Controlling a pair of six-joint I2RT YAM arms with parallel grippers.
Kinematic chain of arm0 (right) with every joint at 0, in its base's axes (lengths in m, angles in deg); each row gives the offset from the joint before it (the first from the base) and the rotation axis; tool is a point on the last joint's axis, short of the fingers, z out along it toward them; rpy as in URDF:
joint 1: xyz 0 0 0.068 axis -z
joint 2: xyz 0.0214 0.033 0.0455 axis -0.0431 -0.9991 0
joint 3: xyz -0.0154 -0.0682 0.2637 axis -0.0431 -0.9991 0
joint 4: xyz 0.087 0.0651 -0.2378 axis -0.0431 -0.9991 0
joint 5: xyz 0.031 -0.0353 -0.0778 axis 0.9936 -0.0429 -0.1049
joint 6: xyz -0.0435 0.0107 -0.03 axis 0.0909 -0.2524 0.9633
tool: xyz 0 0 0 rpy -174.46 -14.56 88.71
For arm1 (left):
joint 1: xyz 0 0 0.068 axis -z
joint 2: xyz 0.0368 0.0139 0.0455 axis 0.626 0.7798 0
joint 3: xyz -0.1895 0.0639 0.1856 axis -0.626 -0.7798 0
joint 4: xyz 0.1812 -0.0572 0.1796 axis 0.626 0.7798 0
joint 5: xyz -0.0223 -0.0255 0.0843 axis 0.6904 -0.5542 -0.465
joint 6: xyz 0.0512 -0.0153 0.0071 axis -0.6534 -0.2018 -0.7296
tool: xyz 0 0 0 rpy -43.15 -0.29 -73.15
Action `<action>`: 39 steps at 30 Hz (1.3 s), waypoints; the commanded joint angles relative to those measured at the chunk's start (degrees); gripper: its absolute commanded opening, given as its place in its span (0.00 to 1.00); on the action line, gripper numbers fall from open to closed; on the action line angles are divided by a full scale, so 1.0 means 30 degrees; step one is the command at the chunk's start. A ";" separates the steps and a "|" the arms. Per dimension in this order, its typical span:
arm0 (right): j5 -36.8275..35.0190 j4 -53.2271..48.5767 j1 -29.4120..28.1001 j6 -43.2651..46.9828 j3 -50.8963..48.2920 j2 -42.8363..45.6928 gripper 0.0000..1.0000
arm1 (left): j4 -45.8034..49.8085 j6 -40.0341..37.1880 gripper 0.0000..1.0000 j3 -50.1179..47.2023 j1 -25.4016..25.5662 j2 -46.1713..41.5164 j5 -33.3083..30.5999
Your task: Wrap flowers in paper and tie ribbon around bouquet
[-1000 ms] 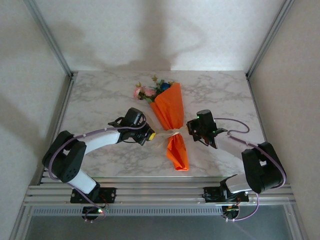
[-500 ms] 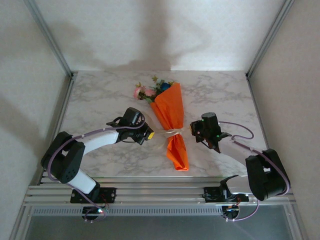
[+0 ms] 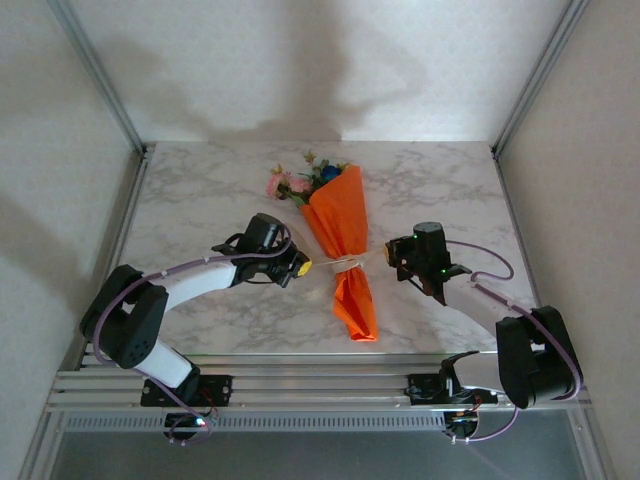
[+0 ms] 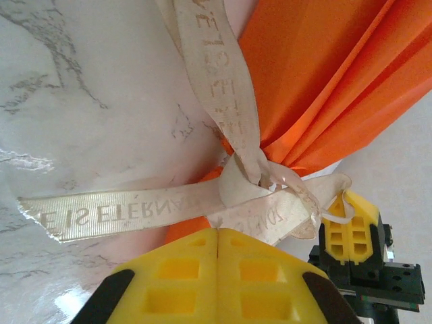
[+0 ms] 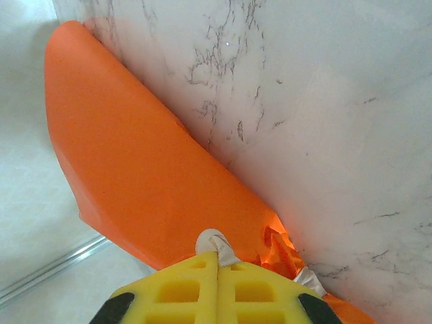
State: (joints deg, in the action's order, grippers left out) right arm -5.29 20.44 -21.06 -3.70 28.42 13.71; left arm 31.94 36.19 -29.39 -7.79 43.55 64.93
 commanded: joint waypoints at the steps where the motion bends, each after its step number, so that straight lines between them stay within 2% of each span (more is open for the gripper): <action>1: -0.2648 -0.0676 0.1233 0.0436 0.0271 0.0201 0.00 | 0.1824 -0.0444 0.00 -0.0287 -0.0505 -0.0064 -0.0833; 19: -0.1885 -0.0609 0.1990 0.0727 0.0346 -0.0165 0.00 | 0.2676 -0.1540 0.00 0.1299 -0.0038 0.1845 -0.0055; 28: -0.1593 -0.0943 0.2269 0.2033 0.0730 -0.0386 0.00 | 0.1739 -0.1015 0.00 0.0831 0.0139 0.2816 0.0782; 34: -0.1746 -0.0834 0.2467 0.2282 0.0497 -0.0053 0.00 | 0.1414 -0.0676 0.00 0.1091 0.0197 0.2739 0.0402; 39: -0.0181 -0.0507 0.2763 0.2731 0.0662 -0.0895 0.00 | 0.1315 -0.0765 0.00 0.1156 0.0343 0.2928 0.0620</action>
State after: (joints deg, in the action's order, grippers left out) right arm -1.77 18.36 -15.36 2.18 28.90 12.71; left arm 31.07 33.68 -25.41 -6.42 51.39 68.63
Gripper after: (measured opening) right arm 0.057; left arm 0.044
